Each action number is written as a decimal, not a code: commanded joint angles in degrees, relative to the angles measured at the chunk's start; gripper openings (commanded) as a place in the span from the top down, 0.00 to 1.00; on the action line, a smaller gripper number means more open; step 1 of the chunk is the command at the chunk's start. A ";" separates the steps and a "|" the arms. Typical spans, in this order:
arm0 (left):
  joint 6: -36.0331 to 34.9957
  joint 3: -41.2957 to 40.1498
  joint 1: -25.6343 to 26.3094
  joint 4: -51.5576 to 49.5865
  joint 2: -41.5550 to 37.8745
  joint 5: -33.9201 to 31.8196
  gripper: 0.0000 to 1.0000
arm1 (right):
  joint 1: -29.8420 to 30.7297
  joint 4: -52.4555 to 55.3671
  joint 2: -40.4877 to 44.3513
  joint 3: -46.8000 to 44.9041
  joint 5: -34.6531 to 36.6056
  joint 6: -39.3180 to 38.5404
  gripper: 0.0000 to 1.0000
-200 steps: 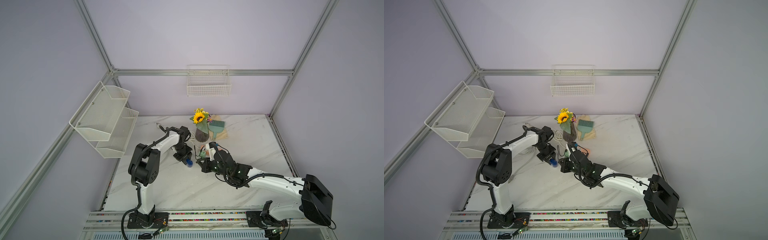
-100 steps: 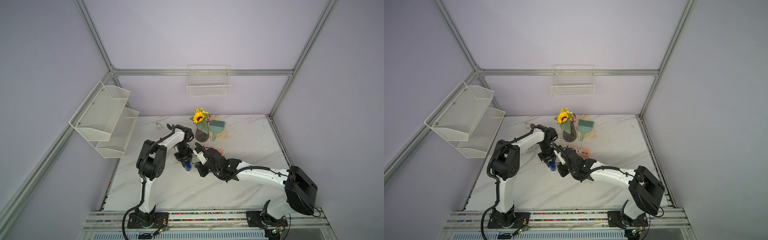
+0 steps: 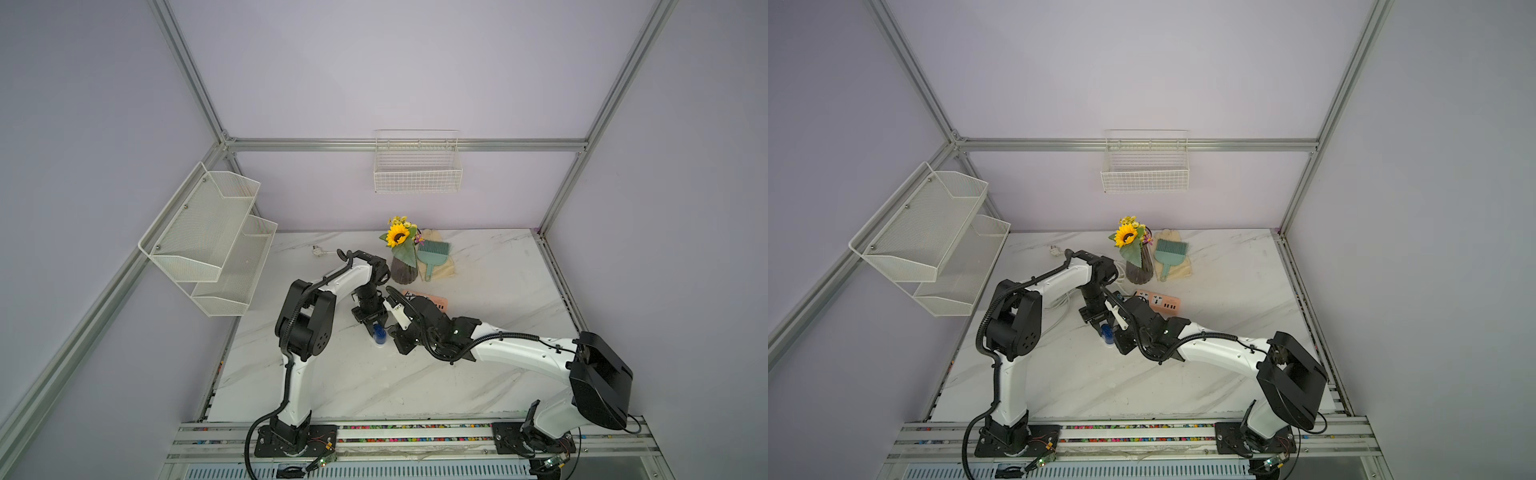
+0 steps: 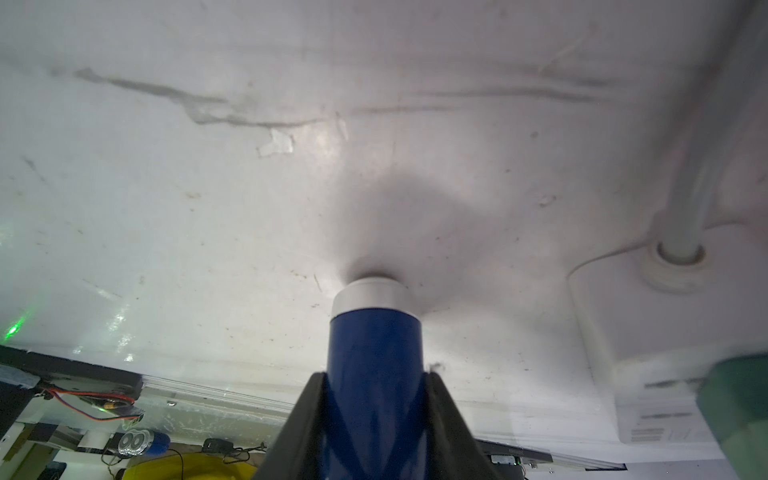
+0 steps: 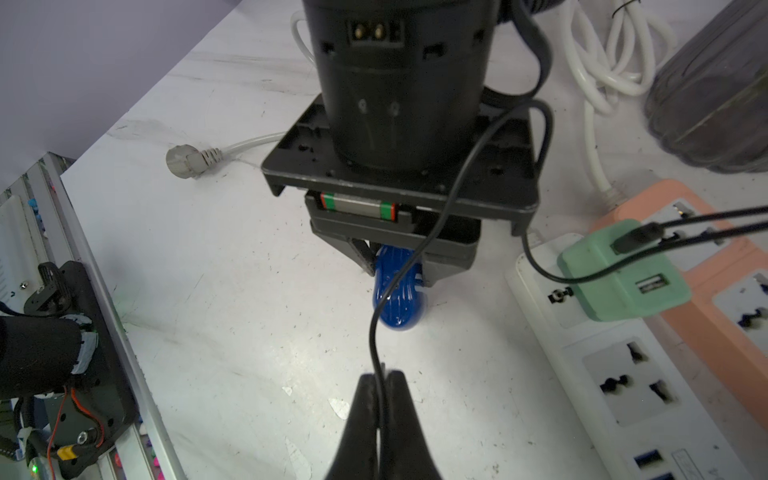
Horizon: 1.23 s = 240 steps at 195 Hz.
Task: Charge the electric shaver
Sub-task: Place the electric shaver at the center of the board.
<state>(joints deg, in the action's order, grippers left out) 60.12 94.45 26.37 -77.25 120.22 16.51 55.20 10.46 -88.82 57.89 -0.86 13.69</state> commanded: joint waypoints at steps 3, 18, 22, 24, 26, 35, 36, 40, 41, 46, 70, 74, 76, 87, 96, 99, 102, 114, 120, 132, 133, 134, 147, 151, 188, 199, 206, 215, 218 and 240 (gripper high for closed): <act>0.52 -0.89 0.17 1.74 -0.08 0.83 0.87 | 0.42 0.66 1.52 -0.03 0.95 0.97 1.00; 0.61 -1.42 0.19 2.35 -0.24 1.59 0.84 | 0.44 0.89 1.94 -0.28 1.28 1.41 1.00; 0.54 -1.54 0.17 2.53 -0.13 1.75 0.83 | 0.44 0.90 2.11 -0.33 1.27 1.50 1.00; 0.53 -1.55 0.11 2.54 -0.16 1.83 0.83 | 0.46 0.88 2.19 -0.32 1.25 1.55 1.00; 0.53 -1.55 0.11 2.57 -0.10 1.85 0.83 | 0.48 0.90 2.23 -0.41 1.29 1.59 1.00; 0.36 -1.64 0.02 2.64 -0.17 1.94 0.82 | 0.46 1.05 2.56 -0.35 1.39 1.82 1.00; 0.36 -1.69 0.05 2.64 -0.17 1.94 0.82 | 0.45 1.10 2.53 -0.33 1.43 1.84 1.00; 0.31 -1.79 0.03 2.76 -0.25 2.03 0.81 | 0.44 1.27 2.57 -0.37 1.47 1.91 1.00; 0.29 -1.81 0.06 2.78 -0.25 2.03 0.80 | 0.48 1.29 2.58 -0.34 1.47 1.93 1.00; 0.26 -1.97 0.00 2.88 -0.34 2.31 0.79 | 0.48 1.31 2.63 -0.34 1.49 2.02 1.00; 0.09 -2.69 -0.31 3.74 -0.73 3.08 0.73 | 0.44 1.49 3.03 -0.50 1.63 2.43 1.00; 0.09 -2.82 -0.35 3.90 -0.83 3.30 0.72 | 0.44 1.58 3.25 -0.50 1.63 2.51 1.00; 0.02 -2.86 -0.42 4.00 -0.86 3.38 0.70 | 0.44 1.67 3.22 -0.50 1.65 2.55 1.00; -0.09 -3.09 -0.62 4.30 -1.03 3.82 0.67 | 0.52 1.91 3.53 -0.75 1.70 2.80 1.00; -0.17 -3.11 -0.78 4.45 -1.06 3.97 0.64 | 0.55 1.86 3.90 -0.91 1.80 2.96 1.00; -0.25 -3.10 -0.79 4.54 -1.12 4.01 0.63 | 0.54 1.91 4.05 -1.05 1.75 3.09 1.00; -0.26 -3.13 -0.83 4.56 -1.11 4.00 0.62 | 0.52 1.98 4.27 -1.10 1.81 3.09 1.00; -0.36 -3.20 -1.10 4.64 -1.23 4.24 0.56 | 0.53 2.15 4.69 -1.29 1.92 3.34 1.00; -0.36 -3.29 -1.19 4.72 -1.32 4.51 0.55 | 0.57 2.36 4.82 -1.48 1.92 3.42 1.00; -0.35 -3.64 -1.40 4.88 -1.46 5.01 0.52 | 0.63 2.67 5.27 -1.62 1.86 3.53 1.00; -0.35 -3.65 -1.41 4.90 -1.43 5.06 0.52 | 0.62 2.65 5.29 -1.63 1.89 3.53 1.00; -0.35 -3.70 -1.41 4.91 -1.41 5.08 0.52 | 0.61 2.69 5.31 -1.63 1.95 3.58 1.00; -0.20 -4.05 -1.61 5.09 -1.67 5.49 0.46 | 0.66 2.92 5.75 -1.81 2.07 3.64 1.00; -0.11 -4.18 -1.65 5.18 -1.67 5.75 0.45 | 0.70 2.99 5.83 -1.88 2.09 3.67 1.00; 1.87 -7.63 -2.59 7.85 -2.87 8.71 0.49 | 0.80 3.25 6.37 -1.86 2.19 4.05 1.00; 2.78 -9.05 -3.15 8.81 -3.21 9.68 0.51 | 0.96 3.25 6.37 -1.79 2.20 4.15 1.00; 3.43 -10.10 -3.49 9.79 -3.41 10.59 0.52 | 0.97 3.31 6.24 -1.77 2.19 4.27 1.00; 4.21 -11.37 -3.96 10.96 -3.49 11.94 0.53 | 1.04 3.44 6.22 -1.51 2.25 4.24 1.00; 4.41 -11.61 -4.18 11.26 -3.49 12.30 0.54 | 1.05 3.51 6.19 -1.47 2.27 4.24 1.00; 5.65 -12.98 -5.01 13.08 -3.57 14.25 0.56 | 1.14 3.94 5.75 -0.84 2.14 4.24 1.00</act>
<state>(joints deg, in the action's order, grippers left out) 62.96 82.65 22.55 -66.85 118.91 27.03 55.83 13.50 -83.83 56.66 0.62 17.61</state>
